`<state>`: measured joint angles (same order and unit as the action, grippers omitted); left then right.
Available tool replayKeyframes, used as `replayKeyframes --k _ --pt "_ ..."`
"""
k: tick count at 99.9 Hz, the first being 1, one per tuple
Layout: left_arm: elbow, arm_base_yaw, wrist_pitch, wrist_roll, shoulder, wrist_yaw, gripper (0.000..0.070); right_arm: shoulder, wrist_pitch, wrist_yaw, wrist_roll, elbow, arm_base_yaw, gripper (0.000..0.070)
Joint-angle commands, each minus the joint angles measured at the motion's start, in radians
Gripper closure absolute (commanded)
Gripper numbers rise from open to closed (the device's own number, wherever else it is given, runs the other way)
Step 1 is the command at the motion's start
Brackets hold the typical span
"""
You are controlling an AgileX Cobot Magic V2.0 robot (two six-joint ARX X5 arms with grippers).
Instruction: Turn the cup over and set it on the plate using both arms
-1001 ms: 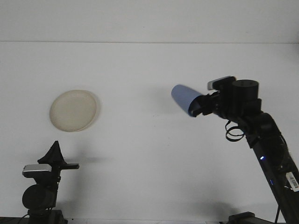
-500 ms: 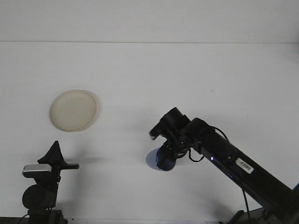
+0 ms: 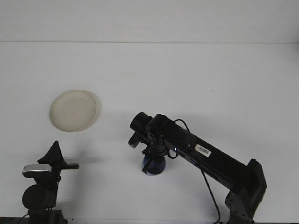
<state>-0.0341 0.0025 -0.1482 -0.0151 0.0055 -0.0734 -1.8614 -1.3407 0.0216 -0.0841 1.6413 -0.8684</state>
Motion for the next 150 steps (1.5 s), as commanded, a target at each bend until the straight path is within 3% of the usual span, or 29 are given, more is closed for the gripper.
replayKeyframes --k 1,8,13,23,28,49,60,80,101,118,129,150 --pt "0.020 0.001 -0.010 0.002 -0.001 -0.004 0.0686 -0.030 -0.019 -0.003 -0.018 0.023 -0.018 0.0700" --pt "0.020 0.001 -0.011 0.002 -0.001 -0.004 0.0687 -0.038 -0.021 -0.003 -0.019 0.023 -0.025 0.0700" --pt "0.020 0.001 -0.010 0.002 -0.001 -0.003 0.0687 -0.038 -0.021 -0.003 -0.022 0.023 -0.026 0.0661" --pt "0.020 0.001 -0.010 0.002 -0.001 -0.004 0.0687 -0.038 -0.020 0.005 -0.022 0.023 -0.030 0.0426" --pt "0.020 0.001 -0.011 0.008 -0.001 -0.004 0.0687 -0.038 -0.020 0.005 -0.021 0.026 -0.030 0.0356" --pt "0.020 0.001 -0.011 0.043 -0.001 -0.003 0.0686 0.006 -0.026 0.013 -0.016 0.113 -0.022 0.0350" --pt "0.020 0.001 -0.011 0.152 -0.001 -0.003 0.0686 0.062 -0.025 0.012 -0.016 0.187 -0.016 0.0350" --pt "0.019 0.001 -0.011 0.451 -0.001 -0.003 0.0689 0.215 0.089 0.012 -0.010 0.233 0.036 0.0352" --pt "-0.026 0.001 -0.014 0.608 -0.001 0.059 0.0689 0.446 0.330 0.016 -0.010 0.068 0.120 0.0355" --pt "-0.127 0.001 0.028 0.605 0.010 0.184 0.0688 0.716 0.611 0.014 0.020 -0.269 0.211 0.0366" --pt "-0.238 0.001 0.158 0.588 0.077 0.252 0.0685 0.893 0.778 0.013 0.053 -0.484 0.272 0.0366" --pt "-0.516 -0.003 0.408 0.372 0.383 0.395 0.0686 1.175 0.972 -0.021 0.077 -0.803 0.352 0.0367"
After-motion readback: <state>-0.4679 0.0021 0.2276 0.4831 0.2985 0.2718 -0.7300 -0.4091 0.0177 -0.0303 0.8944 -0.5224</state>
